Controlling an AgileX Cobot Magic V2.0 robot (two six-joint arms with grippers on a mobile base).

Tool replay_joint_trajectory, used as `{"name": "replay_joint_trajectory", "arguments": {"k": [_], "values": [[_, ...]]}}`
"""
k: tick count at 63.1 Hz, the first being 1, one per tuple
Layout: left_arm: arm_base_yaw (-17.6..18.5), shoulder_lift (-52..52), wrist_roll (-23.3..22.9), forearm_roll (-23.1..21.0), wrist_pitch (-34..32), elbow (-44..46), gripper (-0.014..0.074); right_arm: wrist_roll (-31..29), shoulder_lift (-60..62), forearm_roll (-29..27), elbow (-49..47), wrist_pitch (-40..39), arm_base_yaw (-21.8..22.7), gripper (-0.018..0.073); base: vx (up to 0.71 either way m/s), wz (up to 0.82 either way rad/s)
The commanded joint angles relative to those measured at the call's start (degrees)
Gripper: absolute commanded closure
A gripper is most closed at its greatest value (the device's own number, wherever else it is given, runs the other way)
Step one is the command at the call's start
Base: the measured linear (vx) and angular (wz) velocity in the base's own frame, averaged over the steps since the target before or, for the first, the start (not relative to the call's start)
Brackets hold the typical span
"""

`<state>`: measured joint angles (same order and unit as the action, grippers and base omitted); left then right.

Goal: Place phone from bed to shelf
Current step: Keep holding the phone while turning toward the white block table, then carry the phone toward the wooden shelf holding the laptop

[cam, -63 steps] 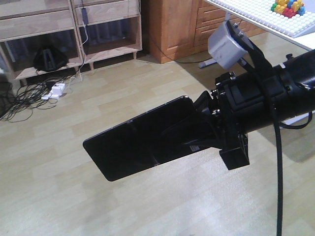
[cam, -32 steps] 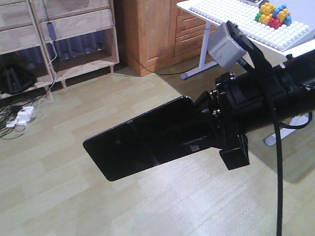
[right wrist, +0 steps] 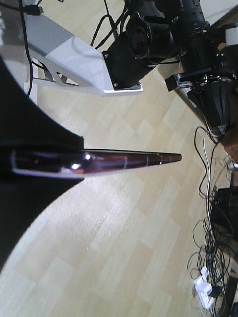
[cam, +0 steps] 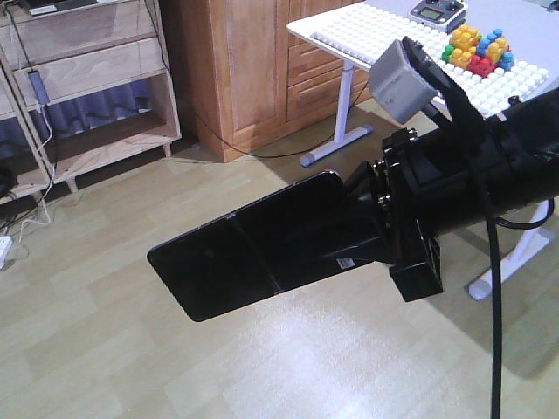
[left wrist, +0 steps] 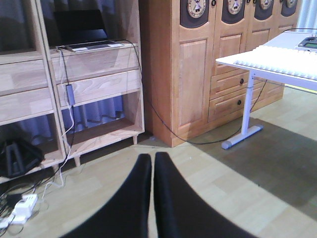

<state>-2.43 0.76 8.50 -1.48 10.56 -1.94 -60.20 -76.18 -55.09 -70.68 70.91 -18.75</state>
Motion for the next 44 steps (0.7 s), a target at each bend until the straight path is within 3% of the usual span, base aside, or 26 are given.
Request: {"name": "replay_joint_trajectory", "arguments": {"k": [1,44], "values": [[0.20,0.77,-0.33,-0.52,-4.15,1.22,0.0595,-0.03,1.83,-4.49,-1.44,2.75,0.08,0.0561,0.45,-0.03],[0.20,0.77,-0.33,-0.52,-4.15,1.22,0.0595,-0.03,1.83,-4.49,-1.44,2.75,0.08,0.0561,0.45,0.02]]}}
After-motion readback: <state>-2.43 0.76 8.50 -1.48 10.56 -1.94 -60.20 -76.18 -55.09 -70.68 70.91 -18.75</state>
